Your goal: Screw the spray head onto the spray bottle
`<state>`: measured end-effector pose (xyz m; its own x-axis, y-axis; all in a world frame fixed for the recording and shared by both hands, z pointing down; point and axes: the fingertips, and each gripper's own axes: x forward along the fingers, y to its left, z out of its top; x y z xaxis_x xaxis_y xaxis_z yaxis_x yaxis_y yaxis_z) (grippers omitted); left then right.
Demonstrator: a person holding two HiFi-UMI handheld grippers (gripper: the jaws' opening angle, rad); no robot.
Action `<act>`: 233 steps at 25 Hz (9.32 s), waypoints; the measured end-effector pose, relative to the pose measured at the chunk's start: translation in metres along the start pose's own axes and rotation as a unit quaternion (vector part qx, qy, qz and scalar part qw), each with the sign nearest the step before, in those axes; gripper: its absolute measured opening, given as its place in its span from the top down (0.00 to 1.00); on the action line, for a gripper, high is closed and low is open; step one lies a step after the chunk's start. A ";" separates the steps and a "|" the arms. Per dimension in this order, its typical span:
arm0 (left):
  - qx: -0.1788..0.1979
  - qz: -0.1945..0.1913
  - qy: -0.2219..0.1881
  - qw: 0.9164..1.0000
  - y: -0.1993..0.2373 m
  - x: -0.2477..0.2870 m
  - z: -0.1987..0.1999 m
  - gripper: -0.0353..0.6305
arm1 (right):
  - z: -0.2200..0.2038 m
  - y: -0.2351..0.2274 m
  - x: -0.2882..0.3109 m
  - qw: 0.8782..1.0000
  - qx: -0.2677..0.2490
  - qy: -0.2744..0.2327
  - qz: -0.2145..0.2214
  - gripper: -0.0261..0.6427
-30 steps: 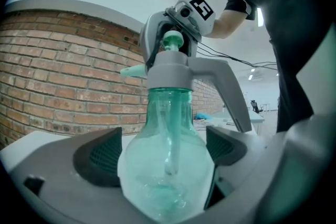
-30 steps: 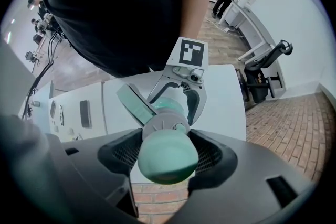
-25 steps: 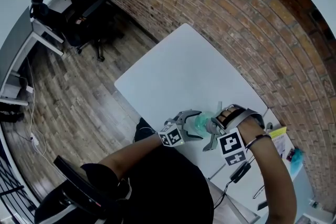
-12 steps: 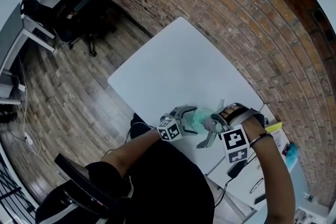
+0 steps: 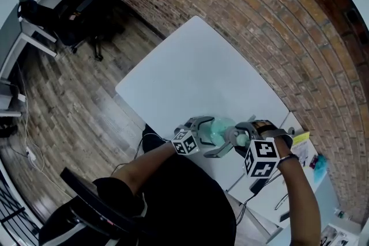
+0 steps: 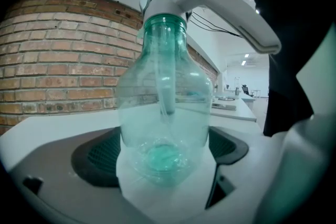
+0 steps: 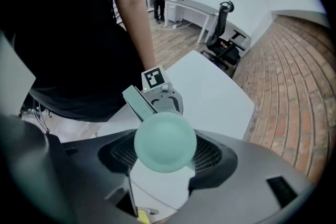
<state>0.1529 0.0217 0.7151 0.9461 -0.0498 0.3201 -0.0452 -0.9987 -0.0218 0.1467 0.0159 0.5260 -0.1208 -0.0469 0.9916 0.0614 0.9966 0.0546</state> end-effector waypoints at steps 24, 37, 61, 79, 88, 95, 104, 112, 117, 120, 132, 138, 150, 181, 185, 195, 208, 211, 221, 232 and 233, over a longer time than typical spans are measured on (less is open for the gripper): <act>-0.013 0.005 0.001 1.000 0.000 0.001 0.003 0.17 | -0.005 -0.002 -0.005 0.986 0.160 -0.035 -0.036 0.55; -0.017 0.010 0.012 1.000 0.000 0.001 0.003 0.18 | -0.005 0.003 0.001 0.973 -0.212 0.089 -0.011 0.55; -0.021 0.006 0.011 1.000 -0.001 0.003 0.004 0.18 | -0.001 -0.004 -0.003 0.989 0.144 -0.040 -0.014 0.54; -0.035 0.029 -0.036 0.998 0.003 -0.011 0.031 0.18 | -0.009 0.000 0.008 0.989 -0.121 0.080 -0.008 0.54; -0.017 0.026 -0.037 0.999 0.001 -0.012 0.041 0.18 | -0.005 0.000 0.013 0.997 0.070 0.017 0.011 0.54; -0.030 0.044 -0.077 0.996 0.002 -0.017 0.074 0.18 | -0.006 -0.003 0.013 0.988 0.157 -0.005 0.013 0.54; -0.049 0.068 -0.109 0.991 0.010 -0.010 0.118 0.18 | -0.004 -0.003 0.013 0.984 0.176 -0.011 0.008 0.54; -0.041 0.081 -0.080 0.993 0.013 -0.005 0.113 0.25 | -0.002 -0.003 0.014 0.983 0.181 -0.017 0.002 0.54; -0.050 0.084 -0.080 0.992 0.014 -0.007 0.112 0.26 | 0.000 -0.004 -0.005 0.995 0.101 0.003 -0.012 0.54; -0.053 0.086 -0.082 0.992 0.015 -0.010 0.112 0.27 | -0.003 -0.005 -0.012 0.999 0.025 0.025 -0.017 0.53; -0.018 0.089 -0.073 0.993 0.010 -0.008 0.115 0.31 | -0.002 0.000 0.002 0.999 -0.007 0.044 0.005 0.54; -0.018 0.091 -0.075 0.993 0.011 -0.008 0.115 0.33 | -0.001 -0.006 0.003 0.989 0.142 0.026 -0.013 0.54; -0.023 0.085 -0.072 0.993 0.010 -0.007 0.115 0.33 | -0.004 -0.011 0.001 0.956 0.291 -0.011 -0.027 0.54; -0.021 0.075 -0.076 0.994 0.011 -0.008 0.115 0.33 | 0.001 -0.005 -0.026 0.979 -0.203 0.016 -0.030 0.54; -0.021 0.074 -0.076 0.994 0.010 -0.008 0.115 0.33 | 0.004 0.002 -0.023 0.969 -0.246 0.023 -0.022 0.54; -0.023 0.069 -0.075 0.995 0.009 -0.008 0.114 0.33 | -0.007 -0.003 -0.022 0.950 -0.306 0.064 -0.021 0.54; -0.023 0.066 -0.074 0.995 0.010 -0.008 0.114 0.33 | 0.000 0.006 -0.016 0.889 -0.449 0.087 -0.031 0.54; -0.022 0.066 -0.075 0.995 0.009 -0.008 0.114 0.33 | 0.000 0.006 -0.015 0.881 -0.463 0.093 -0.031 0.54; -0.023 0.070 -0.077 0.994 0.011 -0.010 0.114 0.33 | -0.001 0.001 -0.007 0.875 -0.475 0.090 -0.043 0.54; -0.023 0.072 -0.078 0.994 0.009 -0.011 0.114 0.33 | 0.001 -0.001 -0.007 0.946 -0.314 0.066 -0.038 0.54; -0.023 0.073 -0.078 0.994 0.010 -0.011 0.113 0.33 | 0.001 -0.002 -0.007 0.953 -0.293 0.066 -0.038 0.54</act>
<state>0.1782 0.0130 0.6039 0.9666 -0.1956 0.1653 -0.1963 -0.9805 -0.0127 0.1461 0.0147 0.5186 -0.0236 -0.1644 0.9861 0.6056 0.7824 0.1449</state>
